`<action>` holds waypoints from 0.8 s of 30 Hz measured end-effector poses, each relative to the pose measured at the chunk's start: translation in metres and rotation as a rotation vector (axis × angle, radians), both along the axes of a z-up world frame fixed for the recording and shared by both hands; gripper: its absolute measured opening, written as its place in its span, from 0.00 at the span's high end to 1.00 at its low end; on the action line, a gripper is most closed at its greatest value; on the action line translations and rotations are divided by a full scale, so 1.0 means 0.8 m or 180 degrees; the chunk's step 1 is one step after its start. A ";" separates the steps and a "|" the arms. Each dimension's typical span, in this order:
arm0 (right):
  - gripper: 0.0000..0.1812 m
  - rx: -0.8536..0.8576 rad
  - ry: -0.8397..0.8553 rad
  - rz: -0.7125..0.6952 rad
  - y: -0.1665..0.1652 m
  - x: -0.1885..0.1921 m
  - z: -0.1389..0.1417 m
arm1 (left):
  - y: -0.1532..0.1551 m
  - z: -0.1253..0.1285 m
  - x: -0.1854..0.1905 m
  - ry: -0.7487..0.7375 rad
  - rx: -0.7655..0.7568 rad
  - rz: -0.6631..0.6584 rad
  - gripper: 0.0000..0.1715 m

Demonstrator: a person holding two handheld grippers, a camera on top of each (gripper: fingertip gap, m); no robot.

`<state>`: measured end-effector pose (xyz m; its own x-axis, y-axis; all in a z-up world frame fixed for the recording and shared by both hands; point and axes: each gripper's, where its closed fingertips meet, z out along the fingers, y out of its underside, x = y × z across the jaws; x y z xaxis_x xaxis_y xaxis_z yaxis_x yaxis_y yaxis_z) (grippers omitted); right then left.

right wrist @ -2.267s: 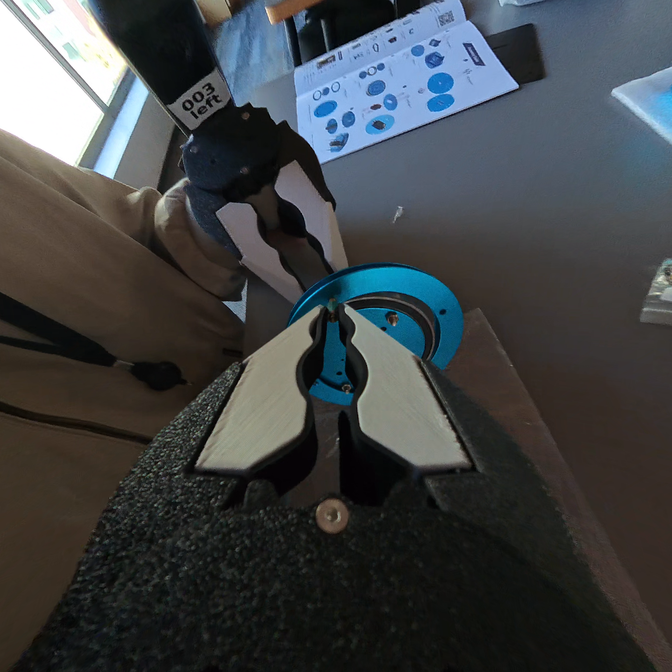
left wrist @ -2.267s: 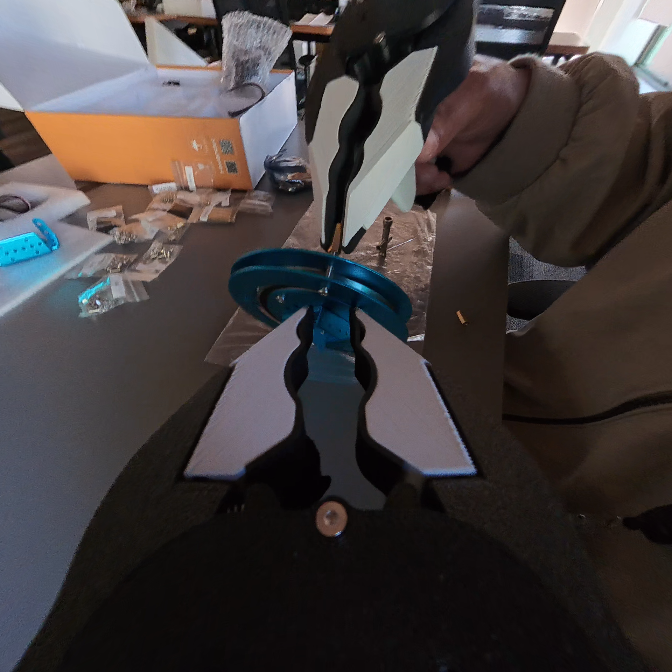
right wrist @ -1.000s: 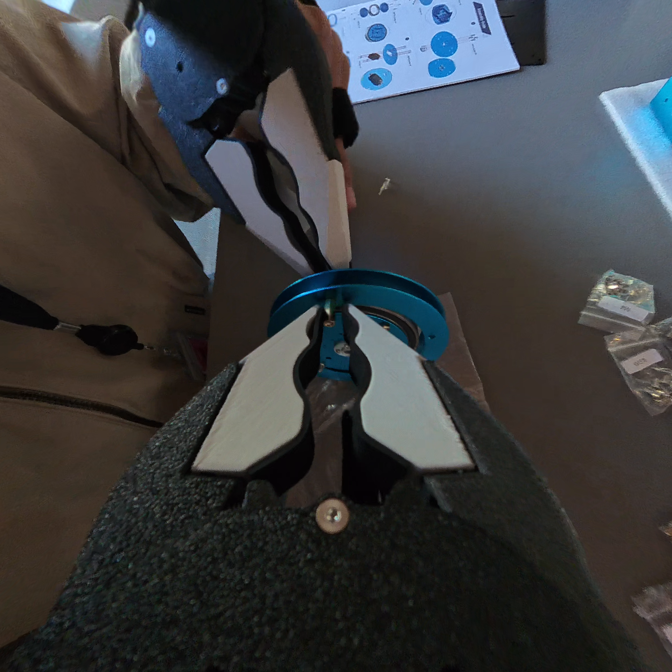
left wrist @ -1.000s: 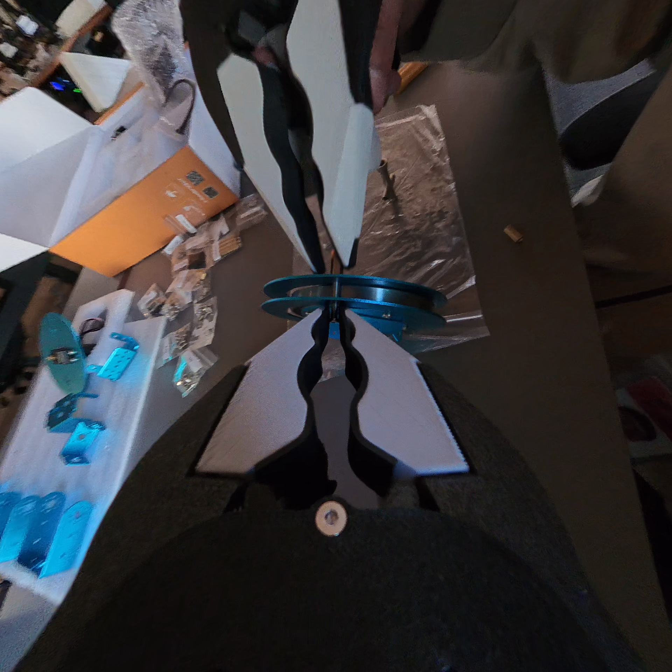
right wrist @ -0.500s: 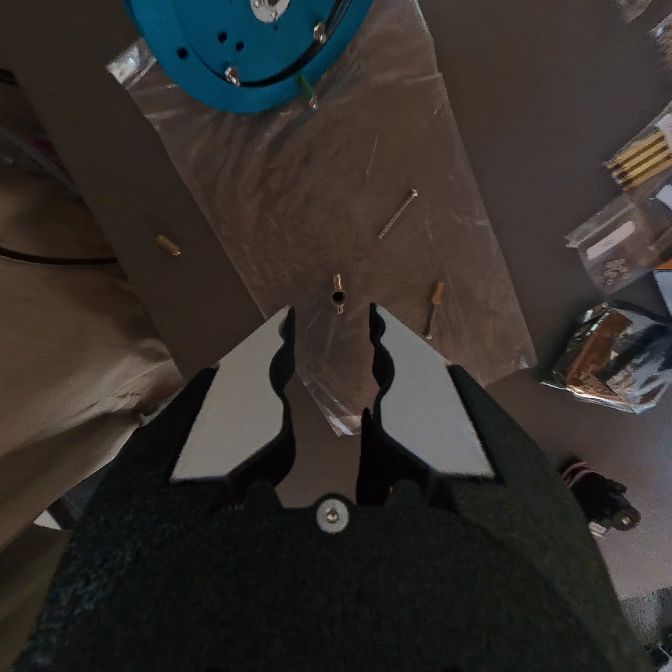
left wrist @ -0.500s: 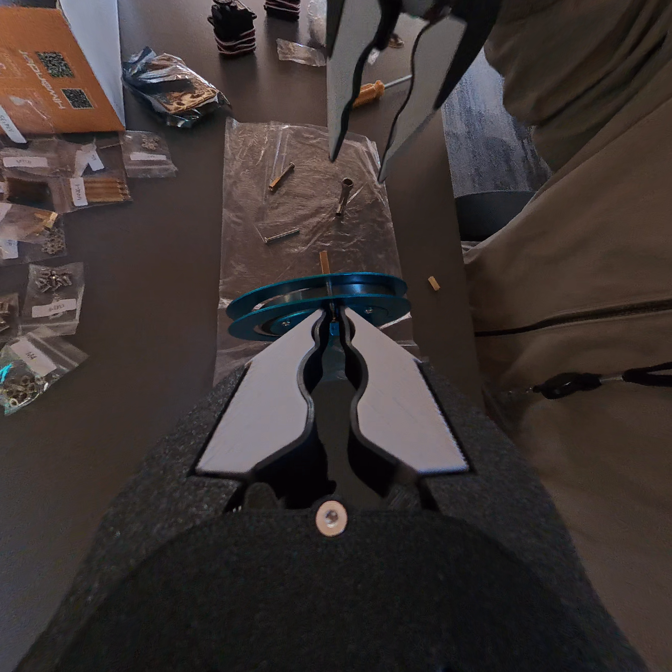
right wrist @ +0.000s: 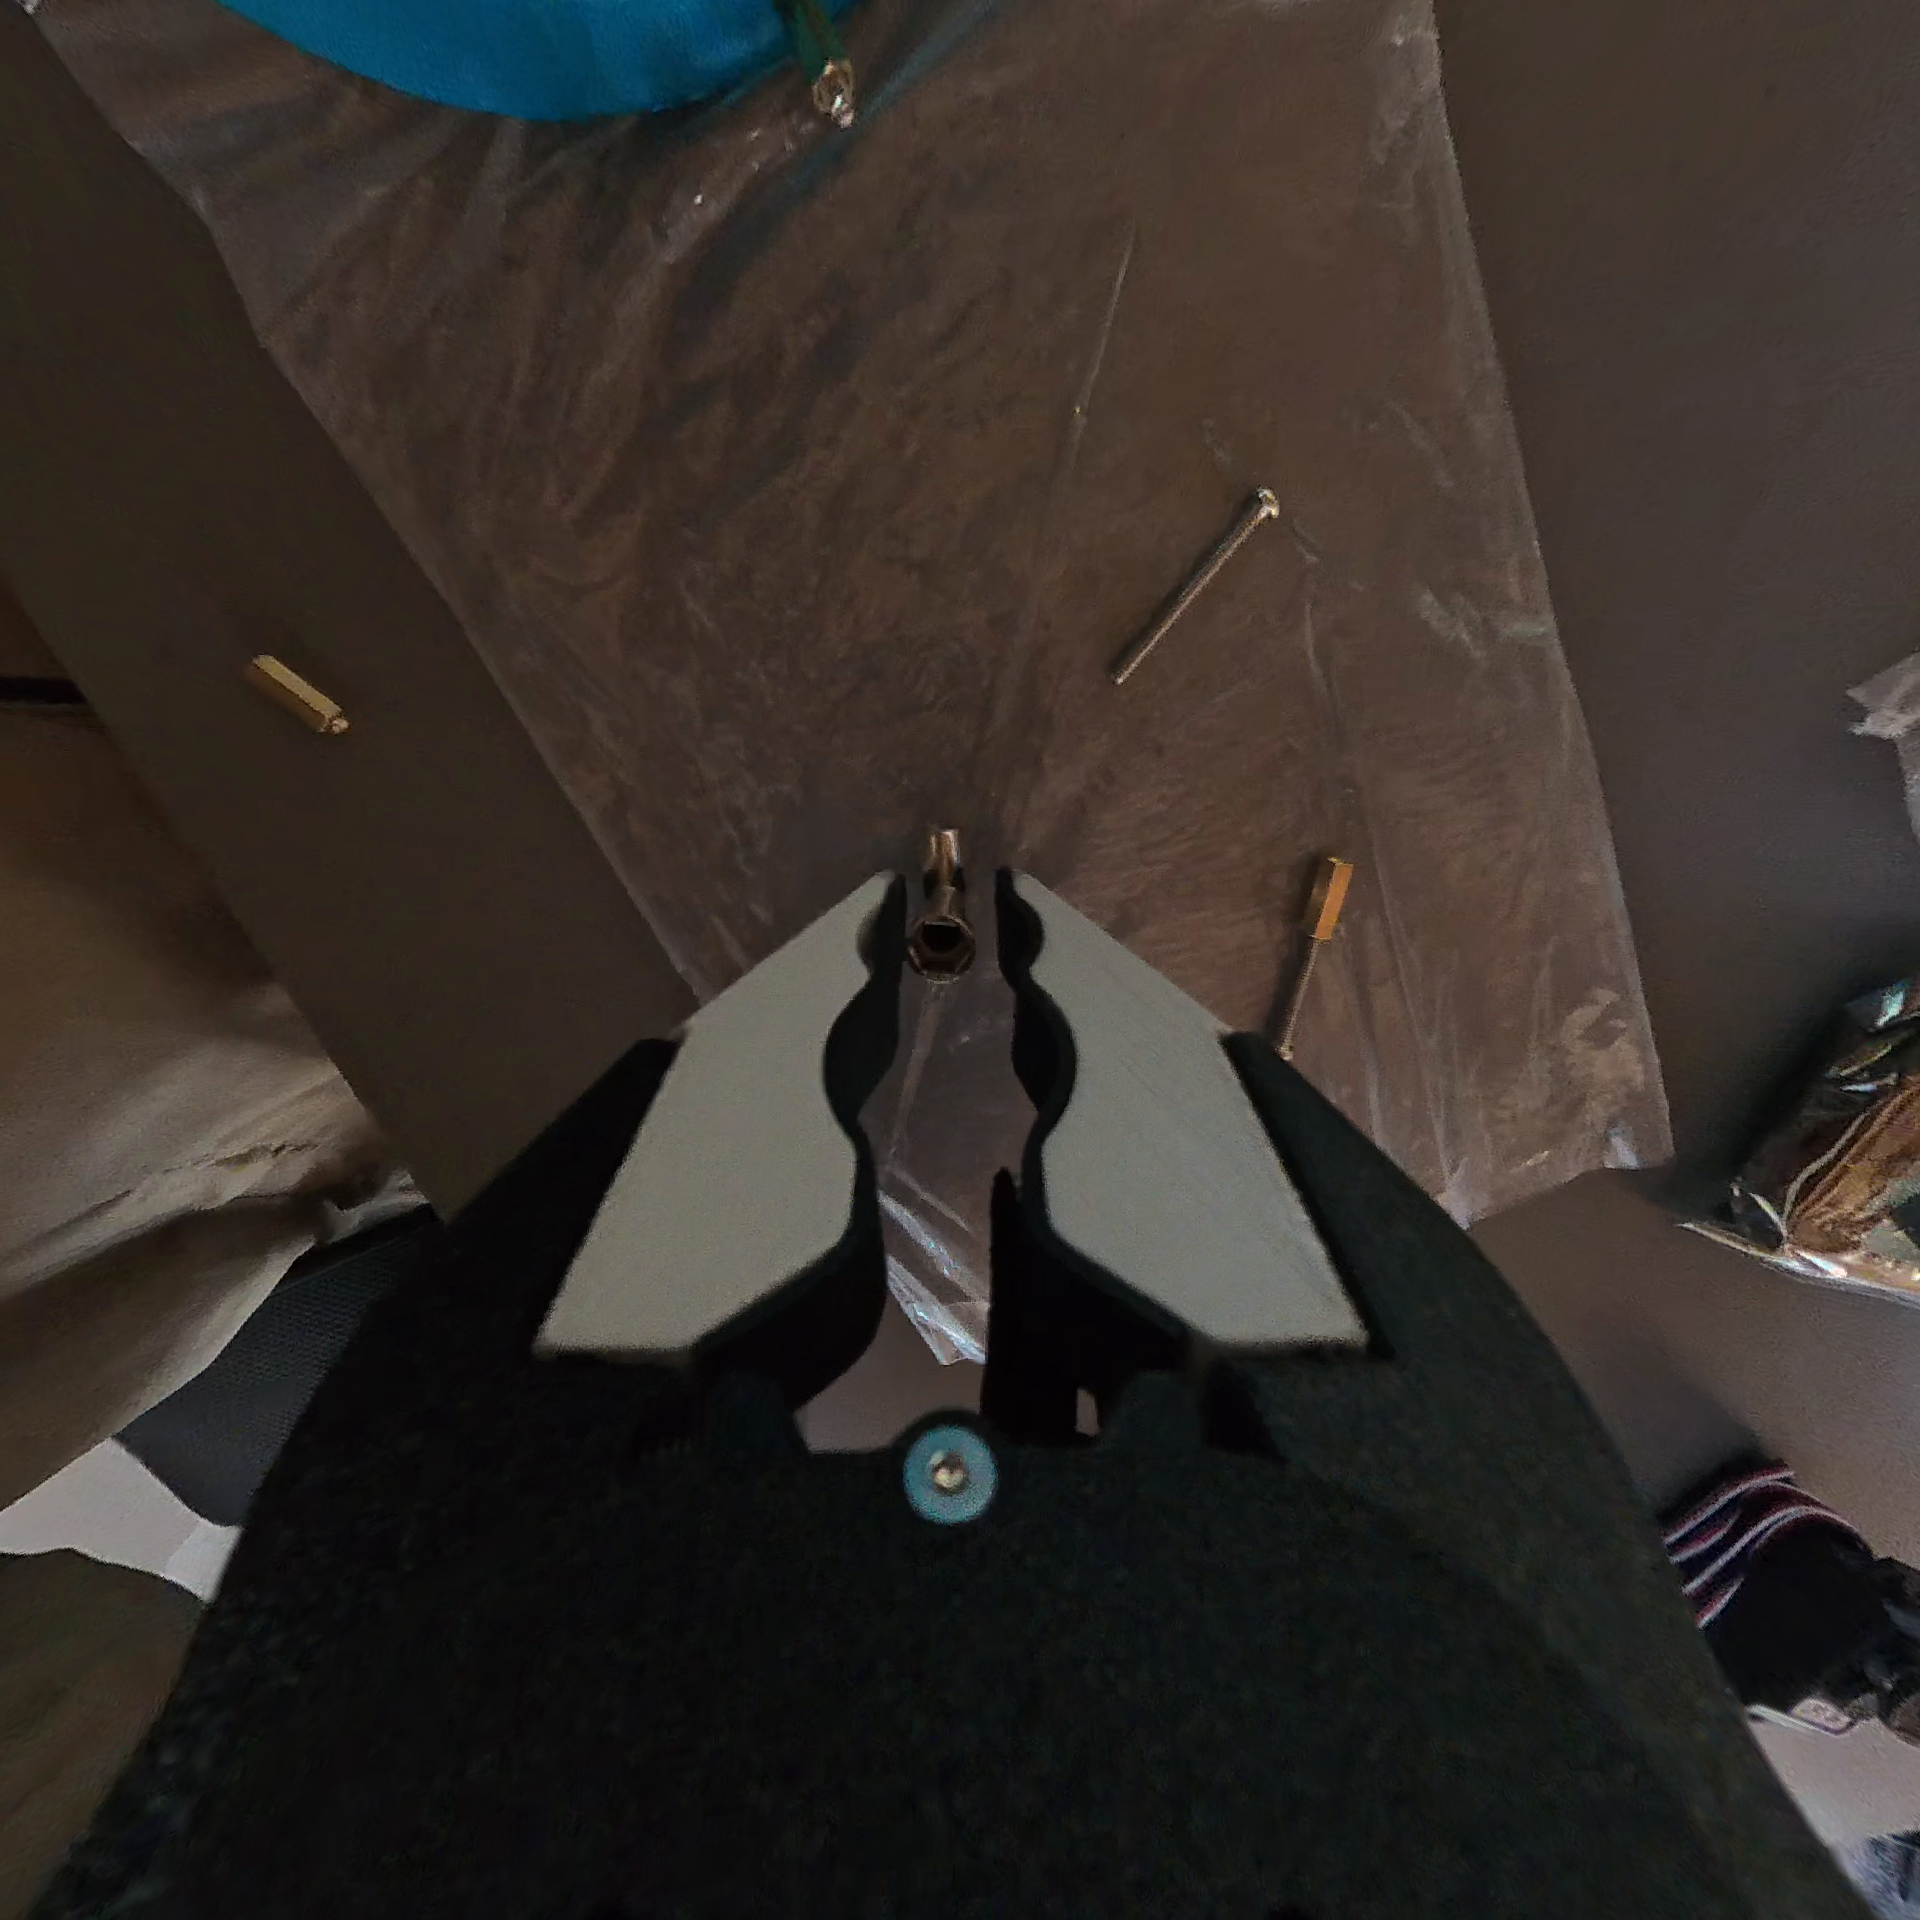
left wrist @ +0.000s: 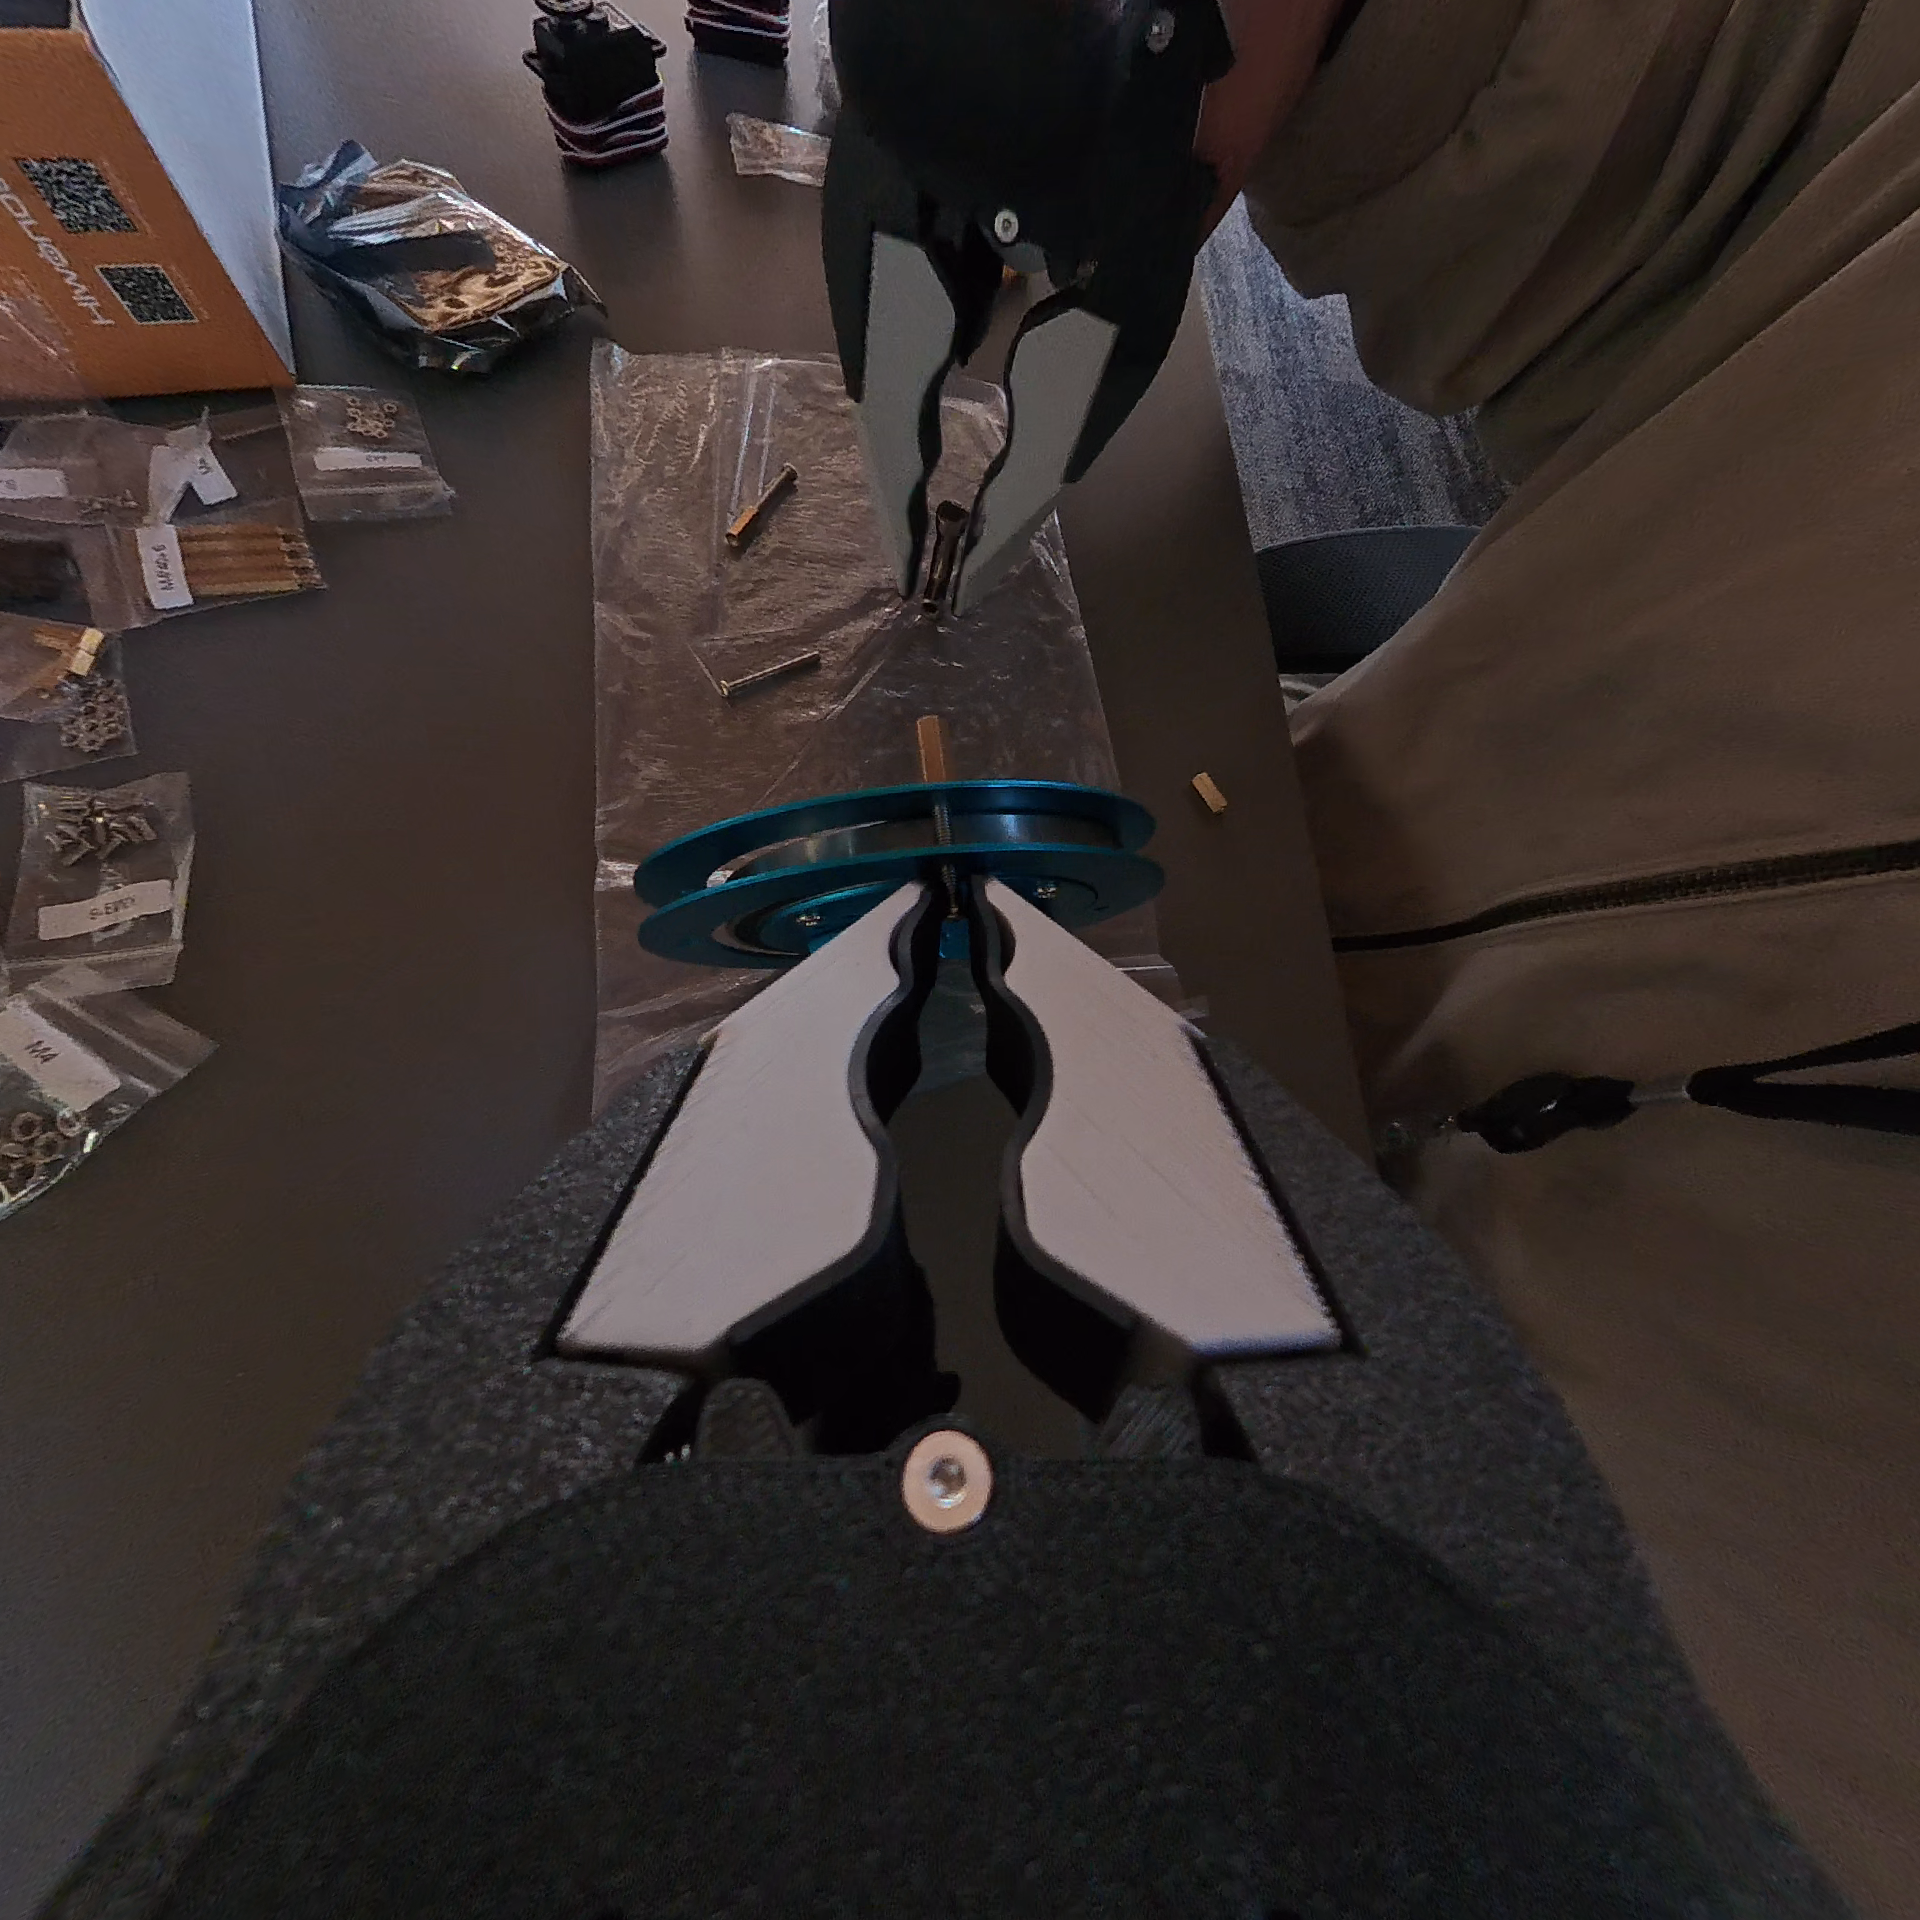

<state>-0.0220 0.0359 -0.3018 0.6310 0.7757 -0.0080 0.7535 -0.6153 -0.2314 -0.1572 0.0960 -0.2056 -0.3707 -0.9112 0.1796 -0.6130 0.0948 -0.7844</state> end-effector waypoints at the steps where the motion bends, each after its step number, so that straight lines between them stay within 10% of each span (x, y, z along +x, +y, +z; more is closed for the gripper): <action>1: 0.96 -0.0006 -0.0028 0.0036 0.000 0.000 -0.001 | 0.000 0.000 0.000 0.0001 0.0010 0.0002 0.97; 6: 0.96 0.0201 -0.0069 0.0084 0.009 0.002 0.008 | -0.003 0.000 -0.001 -0.0022 0.0087 -0.0075 0.98; 13: 0.97 0.1609 0.2579 0.0436 0.052 -0.134 0.168 | -0.010 0.000 -0.004 -0.0088 -0.0043 -0.0320 0.98; 24: 0.97 0.2451 0.2651 0.1256 0.058 -0.174 0.139 | -0.009 -0.005 -0.027 -0.0302 -0.0314 -0.0955 0.98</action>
